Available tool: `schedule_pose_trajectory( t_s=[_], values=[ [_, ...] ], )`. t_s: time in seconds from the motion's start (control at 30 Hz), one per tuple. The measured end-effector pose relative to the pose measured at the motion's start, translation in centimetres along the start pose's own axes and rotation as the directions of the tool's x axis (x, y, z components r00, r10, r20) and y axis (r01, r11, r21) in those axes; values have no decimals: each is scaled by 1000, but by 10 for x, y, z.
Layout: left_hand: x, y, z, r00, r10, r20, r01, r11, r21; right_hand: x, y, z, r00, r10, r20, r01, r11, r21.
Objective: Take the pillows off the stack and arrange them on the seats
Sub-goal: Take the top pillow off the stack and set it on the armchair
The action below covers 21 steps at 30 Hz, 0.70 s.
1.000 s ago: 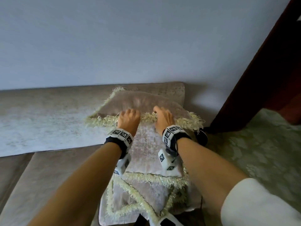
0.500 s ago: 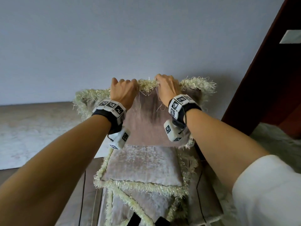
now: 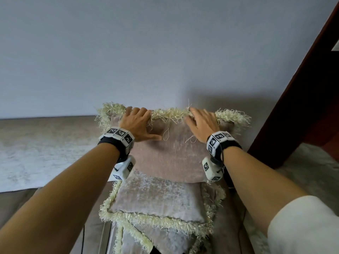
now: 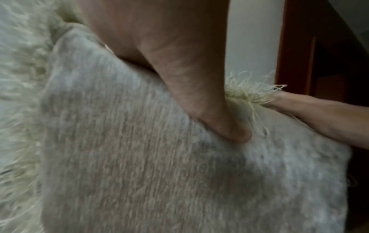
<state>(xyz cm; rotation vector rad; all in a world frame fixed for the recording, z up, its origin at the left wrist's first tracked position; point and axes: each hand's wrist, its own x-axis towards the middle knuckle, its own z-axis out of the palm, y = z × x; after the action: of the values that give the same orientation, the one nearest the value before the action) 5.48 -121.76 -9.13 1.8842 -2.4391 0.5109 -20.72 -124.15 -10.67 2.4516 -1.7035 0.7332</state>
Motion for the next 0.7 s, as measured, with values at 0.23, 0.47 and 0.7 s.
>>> schedule_pose_trajectory(
  t_s=[0.23,0.47,0.7],
  values=[
    [18,-19,31,992,-97,78,97,995,12,4,44,32,966,67,248,-27,986,-162],
    [20,2,60,950,-280,140,306,925,-224,19,31,57,956,254,151,-240,965,-106],
    [-2,7,51,889,-451,77,451,836,-313,35,18,55,948,285,139,-279,958,-61]
  ],
)
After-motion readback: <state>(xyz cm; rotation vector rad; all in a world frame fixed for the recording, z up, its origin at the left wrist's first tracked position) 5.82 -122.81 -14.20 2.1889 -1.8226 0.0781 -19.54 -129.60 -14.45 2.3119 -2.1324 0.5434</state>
